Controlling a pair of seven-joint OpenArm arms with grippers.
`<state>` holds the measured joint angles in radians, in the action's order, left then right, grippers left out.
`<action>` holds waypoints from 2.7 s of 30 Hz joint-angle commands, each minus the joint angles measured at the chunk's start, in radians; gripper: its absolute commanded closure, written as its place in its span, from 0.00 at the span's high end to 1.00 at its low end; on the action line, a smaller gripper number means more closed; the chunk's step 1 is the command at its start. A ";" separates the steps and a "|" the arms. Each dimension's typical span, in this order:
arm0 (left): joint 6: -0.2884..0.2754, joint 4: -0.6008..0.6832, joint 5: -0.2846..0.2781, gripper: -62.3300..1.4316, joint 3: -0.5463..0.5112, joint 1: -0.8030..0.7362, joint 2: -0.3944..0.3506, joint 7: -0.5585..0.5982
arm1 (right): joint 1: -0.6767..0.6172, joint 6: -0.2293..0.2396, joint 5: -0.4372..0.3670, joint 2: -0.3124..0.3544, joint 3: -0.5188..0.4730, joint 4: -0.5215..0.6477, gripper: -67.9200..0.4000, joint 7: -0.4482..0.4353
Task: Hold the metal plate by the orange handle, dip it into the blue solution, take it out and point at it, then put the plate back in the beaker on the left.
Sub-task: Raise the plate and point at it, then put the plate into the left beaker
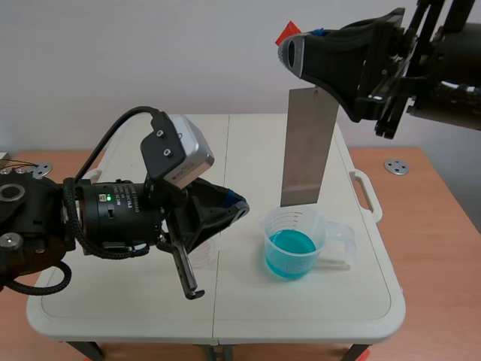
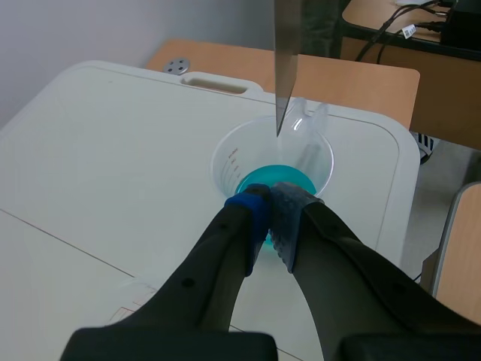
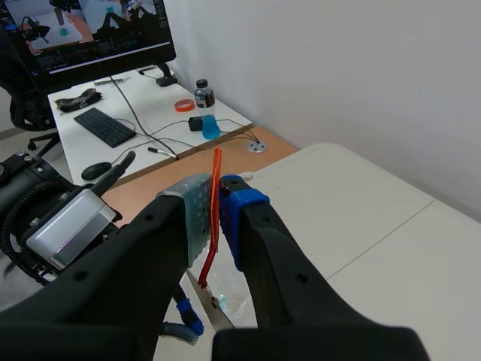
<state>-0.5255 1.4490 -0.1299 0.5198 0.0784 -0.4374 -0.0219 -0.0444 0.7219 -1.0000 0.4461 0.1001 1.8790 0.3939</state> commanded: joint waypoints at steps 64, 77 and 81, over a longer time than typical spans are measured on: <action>0.288 -0.138 -0.068 0.07 -0.694 -1.089 -0.171 0.291 | 0.238 -0.104 0.011 -0.079 0.142 -0.016 0.02 0.005; 0.287 -0.290 -0.057 0.07 -0.536 -1.039 -0.059 0.283 | 0.340 -0.130 0.100 -0.200 0.240 -0.082 0.02 0.031; 0.287 -0.348 -0.056 0.07 -0.491 -0.994 -0.044 0.283 | 0.359 -0.132 0.135 -0.236 0.270 -0.099 0.02 0.035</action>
<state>-0.2363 1.0920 -0.1837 0.0296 -0.9154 -0.4854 0.2520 0.2909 0.5903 -0.8589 0.2169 0.3687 1.7809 0.4435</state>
